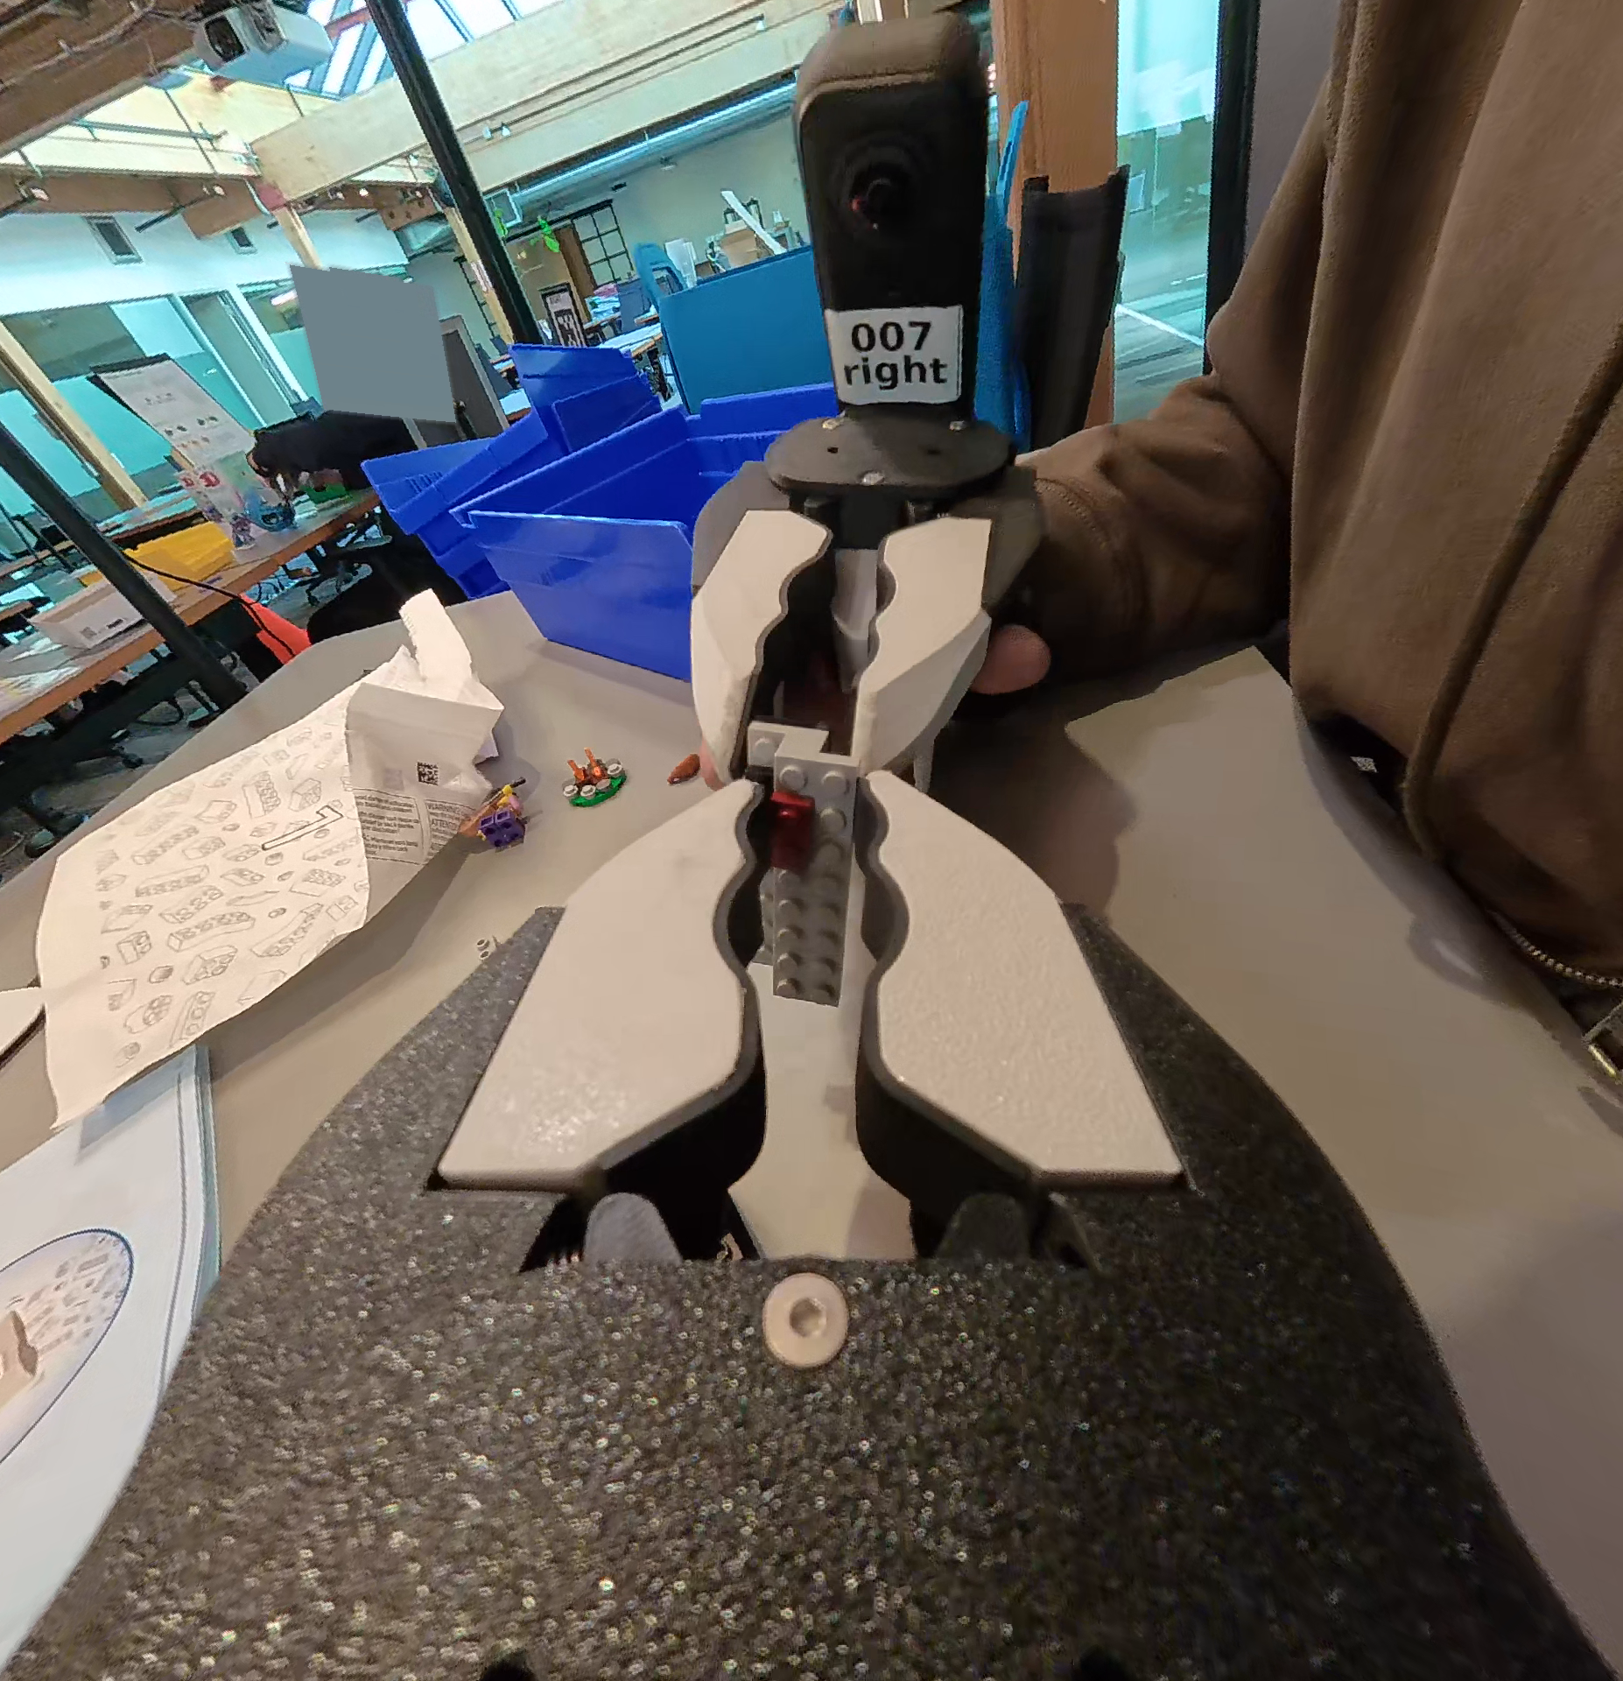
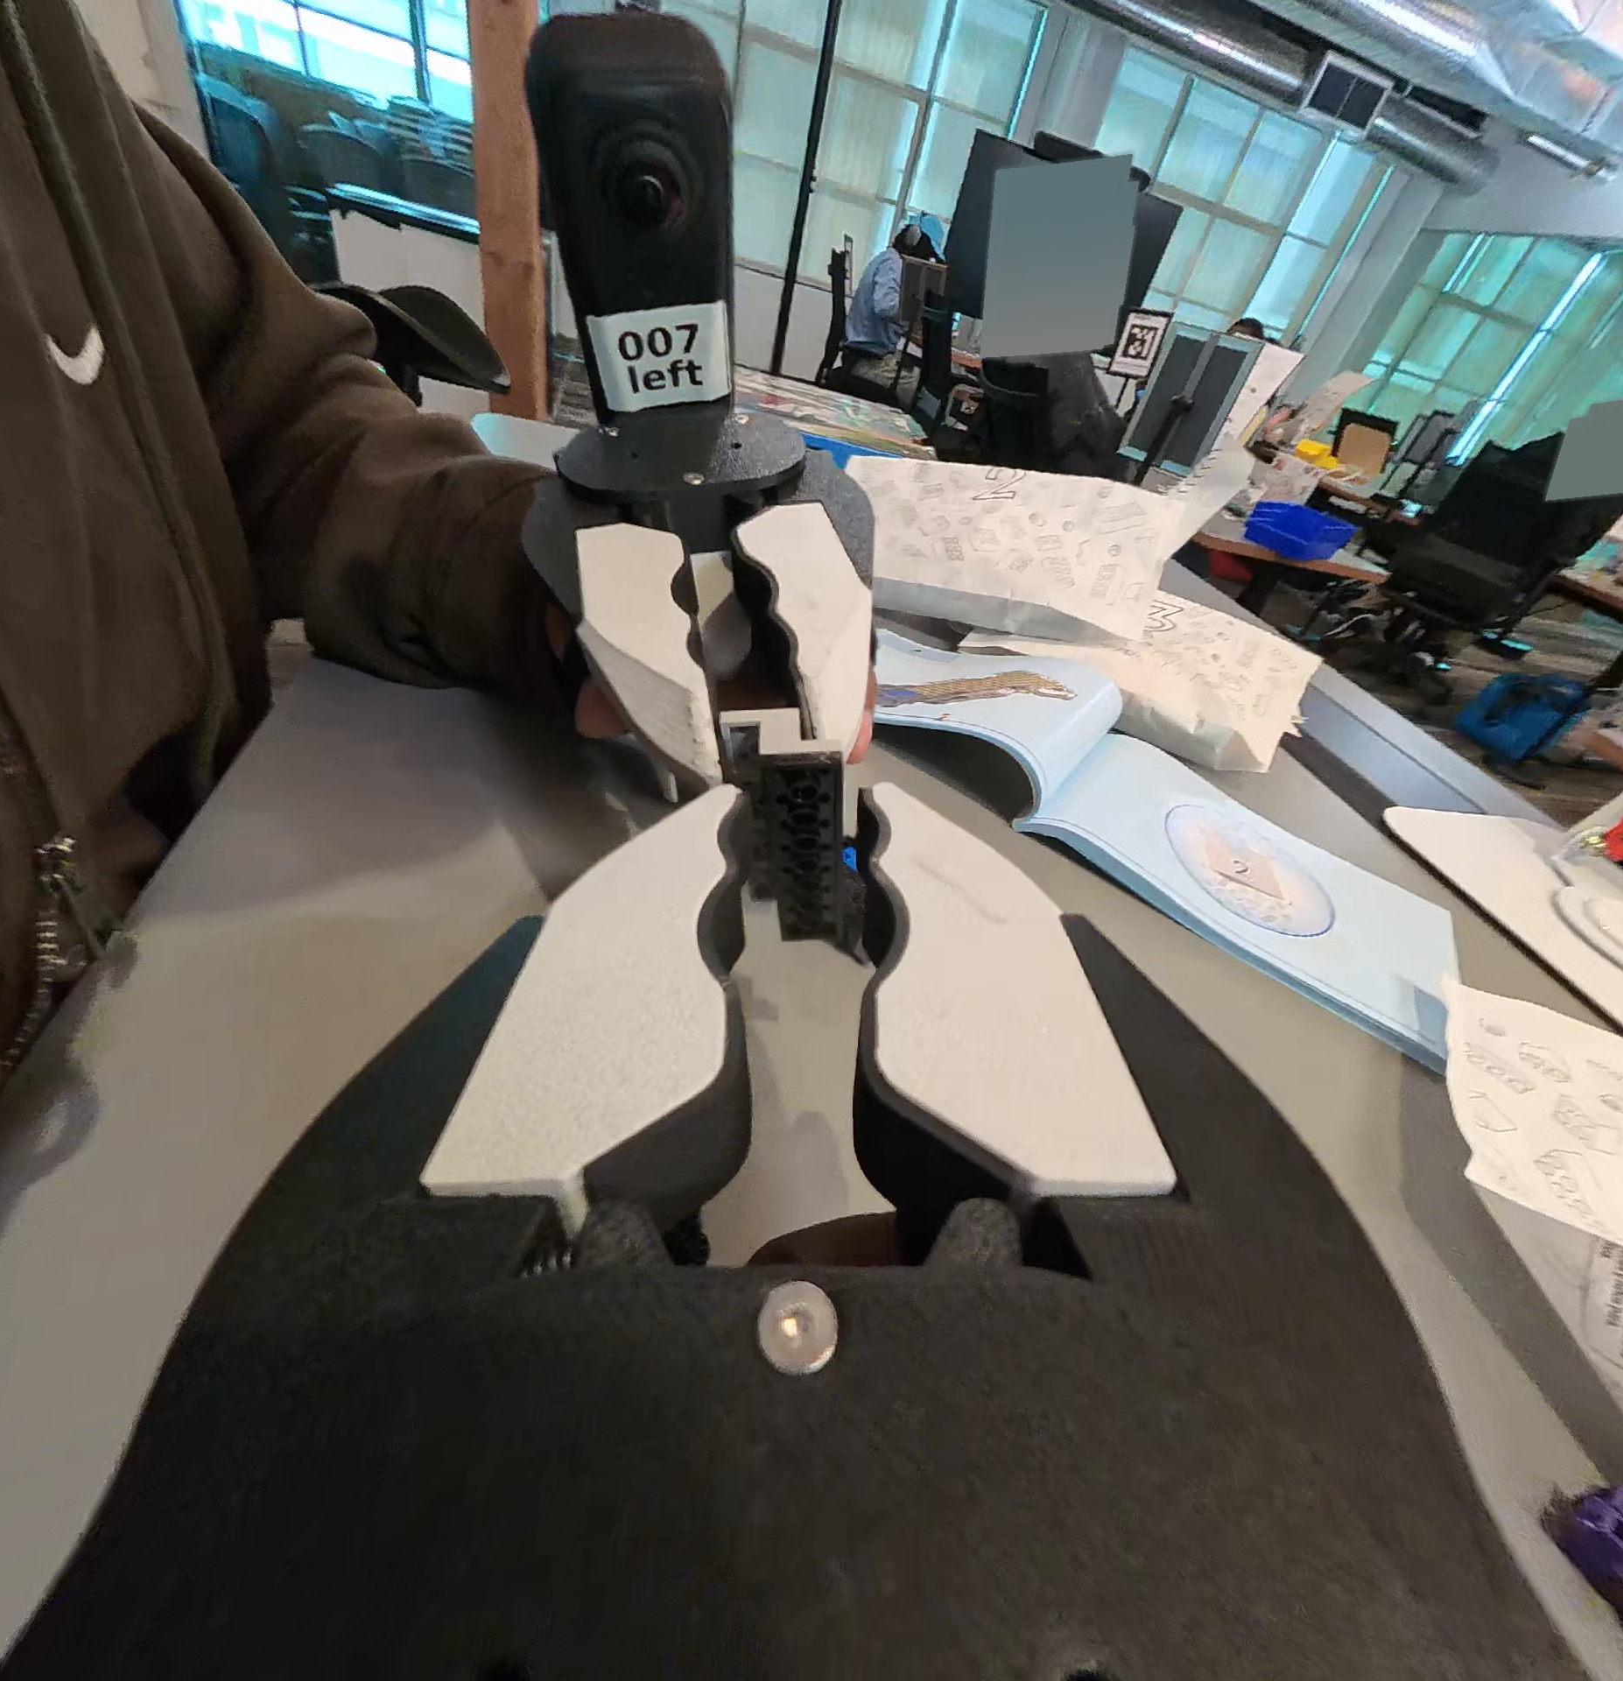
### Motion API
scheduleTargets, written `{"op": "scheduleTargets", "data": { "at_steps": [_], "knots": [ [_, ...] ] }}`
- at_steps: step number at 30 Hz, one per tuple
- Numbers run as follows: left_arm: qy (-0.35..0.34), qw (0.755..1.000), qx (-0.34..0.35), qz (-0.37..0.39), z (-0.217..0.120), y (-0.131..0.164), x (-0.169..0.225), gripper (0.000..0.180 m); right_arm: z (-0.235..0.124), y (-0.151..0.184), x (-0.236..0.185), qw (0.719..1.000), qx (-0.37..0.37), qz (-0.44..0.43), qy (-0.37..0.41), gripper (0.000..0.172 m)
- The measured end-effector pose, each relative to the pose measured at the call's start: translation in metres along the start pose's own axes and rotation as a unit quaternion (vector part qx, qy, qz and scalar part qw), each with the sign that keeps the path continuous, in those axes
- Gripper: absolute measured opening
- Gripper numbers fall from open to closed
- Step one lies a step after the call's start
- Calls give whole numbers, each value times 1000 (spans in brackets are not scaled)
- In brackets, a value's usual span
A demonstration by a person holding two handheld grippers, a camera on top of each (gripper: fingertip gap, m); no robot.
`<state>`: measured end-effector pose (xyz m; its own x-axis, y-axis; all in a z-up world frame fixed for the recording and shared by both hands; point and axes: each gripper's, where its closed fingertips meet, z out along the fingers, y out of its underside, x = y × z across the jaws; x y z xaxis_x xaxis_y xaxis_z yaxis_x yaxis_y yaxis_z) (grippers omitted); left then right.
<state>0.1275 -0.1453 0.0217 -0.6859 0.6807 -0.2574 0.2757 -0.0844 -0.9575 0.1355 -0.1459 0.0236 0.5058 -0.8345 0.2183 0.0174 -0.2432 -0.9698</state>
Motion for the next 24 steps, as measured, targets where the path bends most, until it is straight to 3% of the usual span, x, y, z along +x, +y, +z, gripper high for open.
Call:
{"op": "scheduleTargets", "data": {
  "at_steps": [10,19,24],
  "knots": [
    [8,999,23,-25,0,-4,2,17,1,-6,-2,1000,14,25,-2,16],
    [19,993,41,-105,-2,-9,-5,15,0,-10,5,998,21,60,5,16],
    [-38,973,110,-198,-37,-15,-51,15,-29,-14,38,990,63,116,51,16]
  ]
}}
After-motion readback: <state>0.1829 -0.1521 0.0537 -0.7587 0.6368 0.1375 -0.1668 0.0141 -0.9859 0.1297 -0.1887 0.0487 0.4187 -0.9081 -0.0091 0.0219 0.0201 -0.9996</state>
